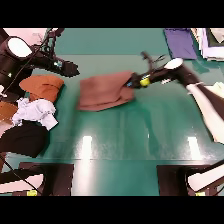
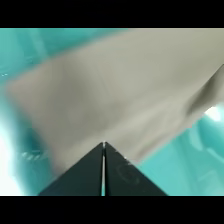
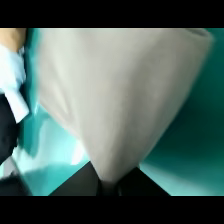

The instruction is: Fold the shirts.

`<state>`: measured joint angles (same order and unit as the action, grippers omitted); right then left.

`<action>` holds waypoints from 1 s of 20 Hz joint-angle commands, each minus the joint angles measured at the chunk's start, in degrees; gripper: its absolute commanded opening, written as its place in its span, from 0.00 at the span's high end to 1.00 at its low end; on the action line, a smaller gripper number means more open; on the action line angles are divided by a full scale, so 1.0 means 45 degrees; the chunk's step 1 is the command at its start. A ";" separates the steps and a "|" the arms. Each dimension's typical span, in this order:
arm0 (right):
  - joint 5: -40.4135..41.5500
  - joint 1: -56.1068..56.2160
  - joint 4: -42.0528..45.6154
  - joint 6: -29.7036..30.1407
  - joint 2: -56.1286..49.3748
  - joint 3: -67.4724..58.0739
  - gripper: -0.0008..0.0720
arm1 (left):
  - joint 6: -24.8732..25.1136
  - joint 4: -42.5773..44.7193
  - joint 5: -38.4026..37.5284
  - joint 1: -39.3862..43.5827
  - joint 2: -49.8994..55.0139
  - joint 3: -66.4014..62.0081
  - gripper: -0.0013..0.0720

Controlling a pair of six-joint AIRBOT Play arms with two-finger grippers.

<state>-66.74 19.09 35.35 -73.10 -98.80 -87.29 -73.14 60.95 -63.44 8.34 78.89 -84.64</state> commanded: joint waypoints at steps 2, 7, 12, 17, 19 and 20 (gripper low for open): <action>-0.0986 -0.3551 0.2302 -0.0661 0.2429 -0.0034 0.97 | -0.0034 -0.1321 0.0253 0.0005 0.0010 0.0005 0.95; -0.0393 -0.7665 0.2497 -0.0646 0.3113 -0.0039 0.97 | -0.0039 -0.1413 0.0325 0.0005 0.0010 0.0015 0.95; 0.1569 -1.0287 0.2195 -0.0447 0.2914 -0.0049 0.97 | -0.0087 -0.1413 0.0325 0.0005 0.0010 0.0015 0.95; 0.1428 -1.1254 0.1559 0.0019 0.2239 -0.1647 0.97 | -0.0097 -0.1413 0.0321 0.0005 0.0010 0.0015 0.95; 0.0952 -1.1380 0.1399 0.0019 0.1957 -0.2905 0.97 | -0.0097 -0.1413 0.0316 0.0005 0.0010 0.0015 0.95; 0.0690 -1.1385 0.1418 0.0019 0.1885 -0.3463 0.97 | -0.0092 -0.1413 0.0316 0.0005 0.0015 0.0015 0.95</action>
<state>-61.30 -30.74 42.52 -73.36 -88.86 -96.60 -73.58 54.57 -62.00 8.34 78.89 -84.58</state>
